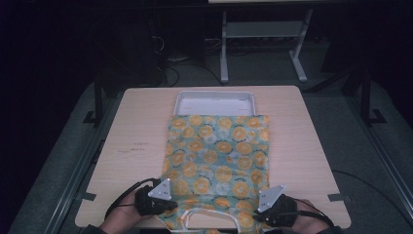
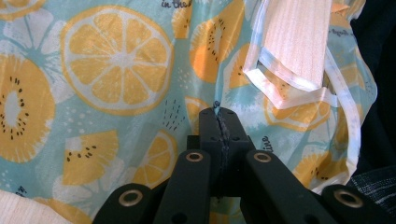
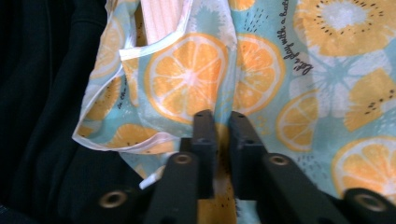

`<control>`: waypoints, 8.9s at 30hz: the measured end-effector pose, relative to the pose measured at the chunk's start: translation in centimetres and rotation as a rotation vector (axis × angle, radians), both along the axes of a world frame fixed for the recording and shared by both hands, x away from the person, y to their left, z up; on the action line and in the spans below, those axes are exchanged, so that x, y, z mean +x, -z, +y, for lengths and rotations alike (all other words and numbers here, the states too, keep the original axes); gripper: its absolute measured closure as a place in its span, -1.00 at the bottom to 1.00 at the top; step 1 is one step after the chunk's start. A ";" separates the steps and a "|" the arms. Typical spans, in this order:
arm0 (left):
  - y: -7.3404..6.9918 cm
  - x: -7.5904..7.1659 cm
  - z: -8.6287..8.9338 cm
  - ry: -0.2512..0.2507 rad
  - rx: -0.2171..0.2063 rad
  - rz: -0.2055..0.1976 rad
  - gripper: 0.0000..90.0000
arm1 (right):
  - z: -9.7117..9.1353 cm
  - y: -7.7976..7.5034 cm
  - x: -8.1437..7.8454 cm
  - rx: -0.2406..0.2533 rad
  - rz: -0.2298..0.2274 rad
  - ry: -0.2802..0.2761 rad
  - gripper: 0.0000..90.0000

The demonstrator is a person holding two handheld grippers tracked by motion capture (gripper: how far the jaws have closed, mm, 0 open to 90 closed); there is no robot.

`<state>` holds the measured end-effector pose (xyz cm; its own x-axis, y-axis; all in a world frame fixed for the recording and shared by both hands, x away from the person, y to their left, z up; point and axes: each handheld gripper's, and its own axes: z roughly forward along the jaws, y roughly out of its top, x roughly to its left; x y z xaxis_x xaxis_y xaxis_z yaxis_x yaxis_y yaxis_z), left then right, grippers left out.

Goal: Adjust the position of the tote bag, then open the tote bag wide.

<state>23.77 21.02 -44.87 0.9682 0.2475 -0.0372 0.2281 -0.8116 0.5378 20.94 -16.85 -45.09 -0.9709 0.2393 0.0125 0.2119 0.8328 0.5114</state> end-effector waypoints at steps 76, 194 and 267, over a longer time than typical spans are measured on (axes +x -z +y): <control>-6.8 11.4 0.9 -0.235 -0.367 -0.032 0.99 | -2.9 -6.5 12.3 0.264 -0.113 0.324 1.00; -5.2 3.4 -0.6 0.068 -0.228 0.131 0.99 | -0.4 -0.8 10.6 0.061 0.038 0.254 0.98; -4.5 11.7 -1.0 -0.180 -0.319 0.007 0.99 | -1.1 -6.2 6.6 0.325 -0.010 0.135 0.98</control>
